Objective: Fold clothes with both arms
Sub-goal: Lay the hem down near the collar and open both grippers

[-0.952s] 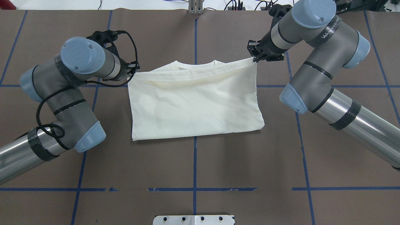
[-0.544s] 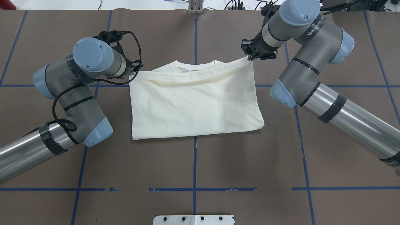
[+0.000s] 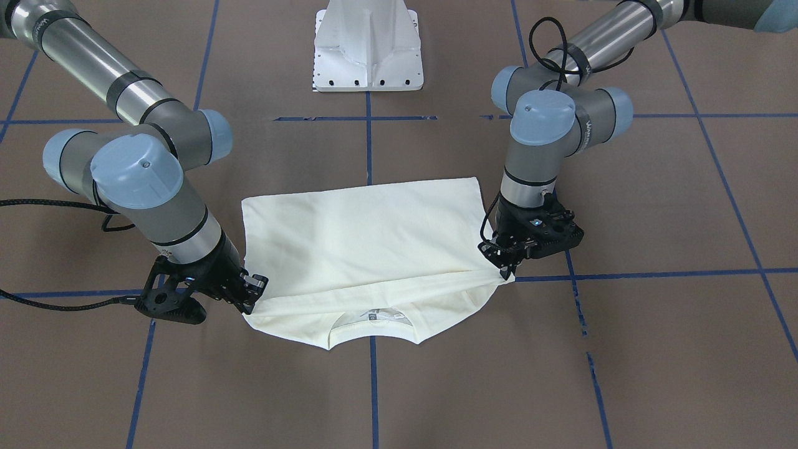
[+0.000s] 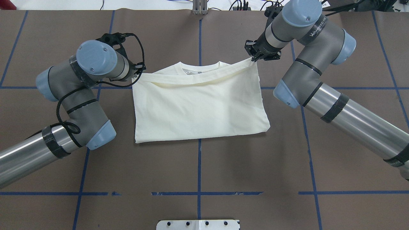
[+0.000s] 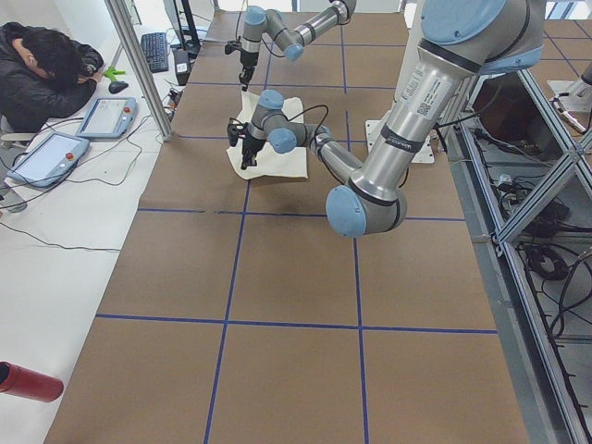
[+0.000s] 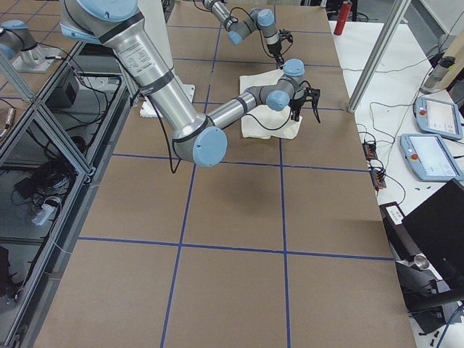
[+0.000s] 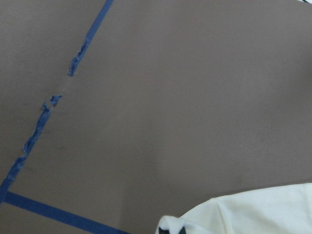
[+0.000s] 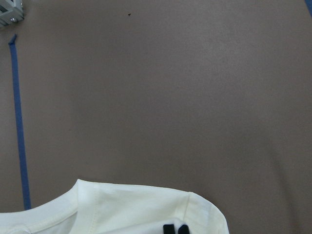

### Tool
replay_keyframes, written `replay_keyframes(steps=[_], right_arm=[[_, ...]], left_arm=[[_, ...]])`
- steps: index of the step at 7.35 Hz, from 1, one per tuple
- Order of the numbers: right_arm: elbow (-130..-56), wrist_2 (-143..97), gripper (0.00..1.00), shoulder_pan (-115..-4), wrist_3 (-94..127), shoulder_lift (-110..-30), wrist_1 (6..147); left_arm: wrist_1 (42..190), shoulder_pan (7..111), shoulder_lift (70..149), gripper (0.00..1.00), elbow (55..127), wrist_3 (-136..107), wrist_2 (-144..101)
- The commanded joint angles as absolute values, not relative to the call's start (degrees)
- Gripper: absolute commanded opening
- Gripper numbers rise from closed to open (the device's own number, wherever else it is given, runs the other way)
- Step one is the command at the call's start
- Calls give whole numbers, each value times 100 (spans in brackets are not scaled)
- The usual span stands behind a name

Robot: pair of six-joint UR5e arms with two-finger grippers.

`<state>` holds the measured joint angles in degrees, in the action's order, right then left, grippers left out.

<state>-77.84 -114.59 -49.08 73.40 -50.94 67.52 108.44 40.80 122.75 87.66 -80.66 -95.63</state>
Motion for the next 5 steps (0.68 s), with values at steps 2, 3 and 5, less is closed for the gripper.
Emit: replay_keyframes(steps=[2, 3, 5], right_arm=[[-7839, -11575, 100, -4931, 7330, -5194, 6576], [-7849, -11784, 100, -4939, 7356, -5334, 6157], [-8555, -11997, 100, -4879, 7391, -6173, 6029]], left_arm=[[11029, 4087, 12278, 100, 8728, -8033, -9571], [11091, 4104, 12270, 100, 8745, -8033, -9615], [11057, 4113, 12226, 100, 8954, -8033, -9642]])
